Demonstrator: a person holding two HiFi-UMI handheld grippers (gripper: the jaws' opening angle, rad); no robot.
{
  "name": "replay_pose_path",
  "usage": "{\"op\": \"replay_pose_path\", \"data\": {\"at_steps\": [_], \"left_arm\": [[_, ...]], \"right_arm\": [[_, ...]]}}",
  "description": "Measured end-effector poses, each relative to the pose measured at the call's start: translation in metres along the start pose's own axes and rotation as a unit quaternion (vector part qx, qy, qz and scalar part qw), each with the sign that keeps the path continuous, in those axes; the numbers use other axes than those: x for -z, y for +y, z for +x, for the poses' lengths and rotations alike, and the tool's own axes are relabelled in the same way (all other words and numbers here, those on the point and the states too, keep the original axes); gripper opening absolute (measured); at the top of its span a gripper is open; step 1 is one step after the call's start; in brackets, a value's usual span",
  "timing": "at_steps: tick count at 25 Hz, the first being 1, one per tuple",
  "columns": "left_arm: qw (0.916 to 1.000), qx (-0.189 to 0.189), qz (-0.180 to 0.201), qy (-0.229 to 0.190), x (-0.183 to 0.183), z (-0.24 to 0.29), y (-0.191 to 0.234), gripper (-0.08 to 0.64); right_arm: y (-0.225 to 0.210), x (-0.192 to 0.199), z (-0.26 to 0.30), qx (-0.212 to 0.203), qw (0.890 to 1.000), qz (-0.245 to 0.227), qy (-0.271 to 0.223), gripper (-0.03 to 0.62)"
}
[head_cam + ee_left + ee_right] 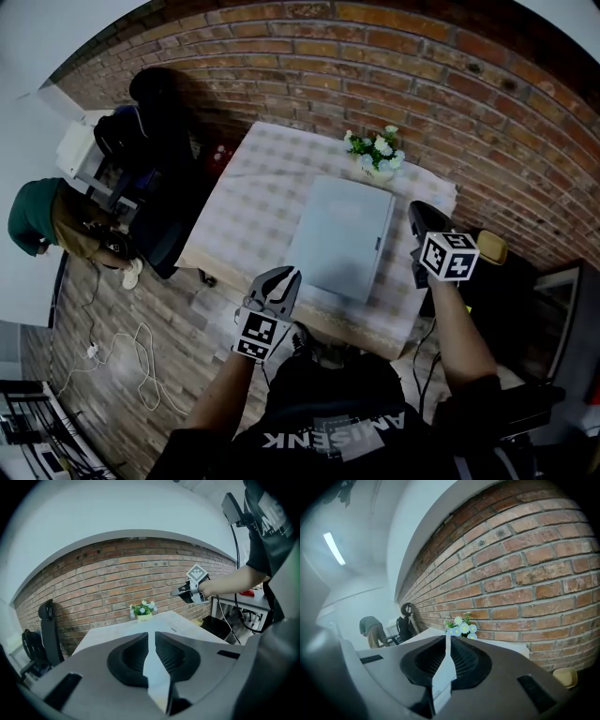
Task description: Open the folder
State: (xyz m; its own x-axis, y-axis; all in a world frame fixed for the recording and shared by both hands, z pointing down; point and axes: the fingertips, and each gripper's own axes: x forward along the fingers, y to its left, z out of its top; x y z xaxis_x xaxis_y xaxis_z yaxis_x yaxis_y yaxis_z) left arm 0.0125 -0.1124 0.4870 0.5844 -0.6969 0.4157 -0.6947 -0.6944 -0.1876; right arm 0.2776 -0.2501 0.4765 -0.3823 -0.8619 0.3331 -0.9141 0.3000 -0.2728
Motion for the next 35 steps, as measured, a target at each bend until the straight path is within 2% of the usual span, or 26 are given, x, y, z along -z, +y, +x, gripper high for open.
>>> {"op": "replay_pose_path", "data": {"at_steps": [4, 5, 7, 10, 15, 18, 28, 31, 35], "left_arm": [[0.9995, 0.018, 0.005, 0.026, 0.033, 0.012, -0.006, 0.097], [0.9992, 0.020, 0.003, 0.035, 0.044, 0.015, -0.007, 0.110], [0.9984, 0.024, -0.004, 0.051, 0.059, 0.020, -0.006, 0.123], [0.9967, 0.029, -0.016, 0.074, 0.077, 0.024, -0.008, 0.143], [0.9940, 0.041, 0.023, 0.099, 0.097, 0.036, -0.012, 0.170], [0.9928, 0.046, 0.029, 0.107, 0.106, 0.040, -0.015, 0.175], [0.9899, 0.054, 0.044, 0.123, 0.124, 0.049, -0.013, 0.179], [0.9872, 0.060, 0.069, 0.131, 0.129, 0.049, -0.015, 0.184], [0.9798, 0.069, 0.124, 0.141, 0.132, 0.051, -0.016, 0.187]], "right_arm": [[-0.014, 0.016, 0.026, 0.011, 1.000, 0.007, 0.021, 0.055], [-0.017, 0.022, 0.034, 0.013, 0.999, 0.009, 0.028, 0.071], [-0.023, 0.037, 0.050, 0.018, 0.999, 0.007, 0.049, 0.147], [-0.035, 0.061, 0.068, 0.033, 0.996, 0.010, 0.078, 0.147], [-0.059, 0.086, 0.095, 0.053, 0.993, 0.033, 0.104, 0.147], [-0.067, 0.104, 0.105, 0.059, 0.990, 0.051, 0.117, 0.147], [-0.080, 0.119, 0.126, 0.062, 0.987, 0.067, 0.131, 0.147], [-0.081, 0.122, 0.127, 0.058, 0.988, 0.069, 0.124, 0.153], [-0.082, 0.122, 0.127, 0.054, 0.988, 0.077, 0.122, 0.163]]}}
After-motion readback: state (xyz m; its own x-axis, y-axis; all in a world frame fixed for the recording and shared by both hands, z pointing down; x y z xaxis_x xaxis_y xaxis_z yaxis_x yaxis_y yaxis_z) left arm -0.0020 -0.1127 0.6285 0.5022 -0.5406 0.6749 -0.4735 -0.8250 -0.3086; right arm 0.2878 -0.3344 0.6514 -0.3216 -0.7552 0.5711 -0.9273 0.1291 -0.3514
